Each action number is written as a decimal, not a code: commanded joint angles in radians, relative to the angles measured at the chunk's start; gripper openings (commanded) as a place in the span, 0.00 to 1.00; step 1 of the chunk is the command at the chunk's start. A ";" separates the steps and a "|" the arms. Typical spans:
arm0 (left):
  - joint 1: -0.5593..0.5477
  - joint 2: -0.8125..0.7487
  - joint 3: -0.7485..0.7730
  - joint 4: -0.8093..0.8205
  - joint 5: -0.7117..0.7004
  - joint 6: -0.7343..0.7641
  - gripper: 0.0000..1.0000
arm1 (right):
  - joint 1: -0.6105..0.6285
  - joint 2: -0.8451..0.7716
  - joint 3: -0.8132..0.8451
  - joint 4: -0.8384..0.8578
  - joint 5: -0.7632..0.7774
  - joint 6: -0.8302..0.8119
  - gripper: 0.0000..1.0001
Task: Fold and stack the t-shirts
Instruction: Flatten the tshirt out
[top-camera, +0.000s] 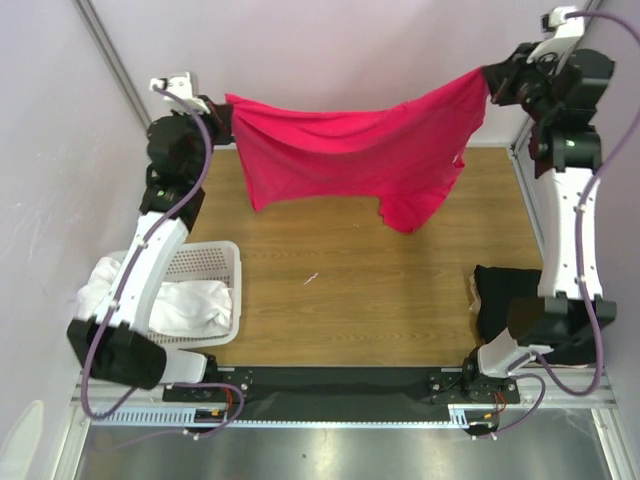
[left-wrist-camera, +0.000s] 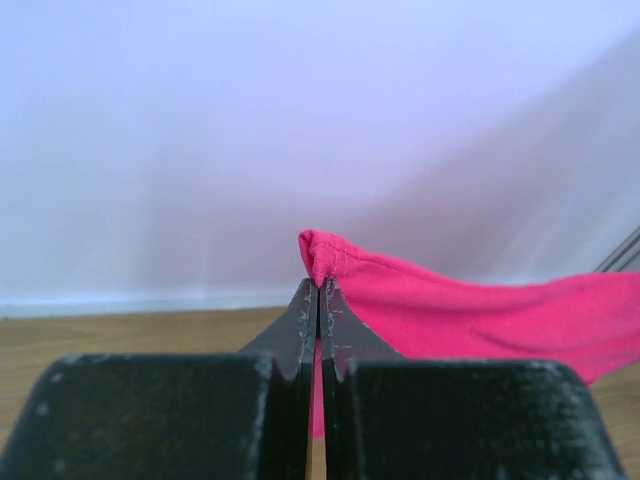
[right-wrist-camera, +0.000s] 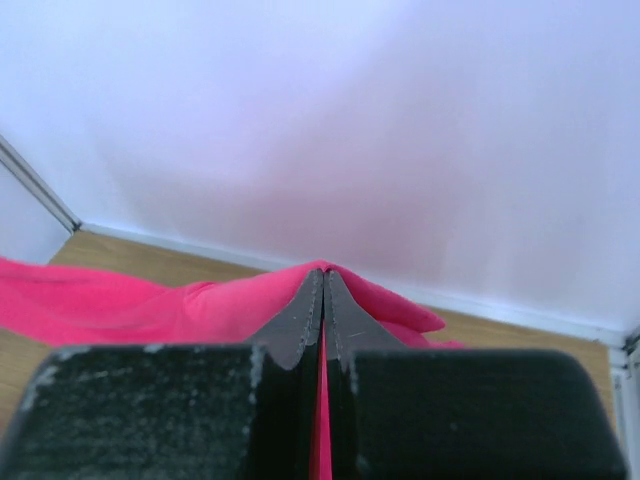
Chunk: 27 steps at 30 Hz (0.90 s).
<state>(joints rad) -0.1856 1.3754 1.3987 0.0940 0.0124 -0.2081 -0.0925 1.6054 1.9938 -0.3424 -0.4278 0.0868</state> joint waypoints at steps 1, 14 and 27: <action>-0.005 -0.175 -0.029 0.033 0.001 0.042 0.00 | 0.007 -0.133 -0.004 0.004 0.030 -0.041 0.00; -0.006 -0.547 -0.086 -0.180 -0.048 0.084 0.00 | 0.025 -0.498 0.025 -0.226 0.204 -0.110 0.00; -0.006 -0.728 0.045 -0.661 -0.115 -0.020 0.00 | 0.022 -0.605 0.269 -0.518 0.357 -0.145 0.00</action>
<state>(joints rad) -0.1890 0.6537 1.3964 -0.4160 -0.0429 -0.1989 -0.0685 0.9947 2.2341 -0.8127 -0.1600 -0.0391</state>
